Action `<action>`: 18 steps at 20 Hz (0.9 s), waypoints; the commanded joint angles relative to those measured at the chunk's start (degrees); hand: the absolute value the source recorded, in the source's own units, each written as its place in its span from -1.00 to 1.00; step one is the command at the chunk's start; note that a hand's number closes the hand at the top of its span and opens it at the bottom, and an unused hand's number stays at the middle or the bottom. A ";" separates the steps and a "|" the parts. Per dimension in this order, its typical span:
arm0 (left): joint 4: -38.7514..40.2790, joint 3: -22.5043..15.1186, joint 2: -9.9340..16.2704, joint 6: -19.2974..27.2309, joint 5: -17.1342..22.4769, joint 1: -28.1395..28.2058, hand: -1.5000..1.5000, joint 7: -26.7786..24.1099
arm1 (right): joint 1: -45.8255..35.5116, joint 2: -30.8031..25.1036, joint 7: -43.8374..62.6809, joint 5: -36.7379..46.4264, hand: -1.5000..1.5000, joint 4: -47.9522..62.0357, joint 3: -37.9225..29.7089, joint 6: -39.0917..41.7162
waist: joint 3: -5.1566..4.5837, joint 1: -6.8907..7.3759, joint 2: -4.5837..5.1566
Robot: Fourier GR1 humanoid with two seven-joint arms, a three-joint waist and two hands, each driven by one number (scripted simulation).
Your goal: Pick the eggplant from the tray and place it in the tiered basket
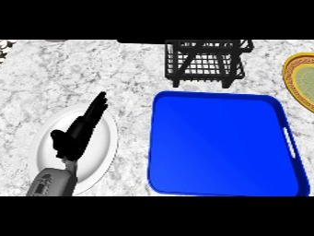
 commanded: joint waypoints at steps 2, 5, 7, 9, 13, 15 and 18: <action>1.27 0.19 0.84 -1.49 -0.39 1.02 0.00 -3.00 | -4.63 4.71 -1.28 3.01 1.00 7.99 1.34 -3.34 | 0.01 0.87 0.45; -0.10 0.40 -0.16 -0.32 -0.18 -1.09 0.00 0.17 | -4.01 9.20 -2.04 3.53 1.00 9.57 1.49 -6.86 | 0.04 0.28 0.19; -2.80 1.02 1.58 -2.68 1.59 0.86 0.00 1.10 | -5.20 10.63 -2.34 4.19 1.00 12.28 1.58 -7.92 | 0.05 1.20 0.34; 3.02 0.66 0.29 -1.98 -0.15 -1.25 0.00 -2.13 | -8.31 11.56 -1.25 4.63 1.00 14.71 1.23 -8.63 | -0.01 0.98 0.69; -1.83 -0.63 -0.23 -2.04 0.07 0.38 0.00 0.36 | -9.18 12.69 -3.34 4.00 1.00 17.84 -0.36 -9.91 | 0.04 1.69 0.67; 1.82 2.06 0.44 -2.15 1.22 -1.74 0.00 0.35 | -8.33 14.37 -3.76 2.73 1.00 17.65 -1.28 -8.89 | 0.02 0.32 0.39; 0.59 0.78 -0.08 -1.56 -0.29 0.25 0.00 -2.16 | -9.09 14.88 -3.42 0.75 1.00 19.21 -3.71 -8.75 | 0.03 0.57 0.38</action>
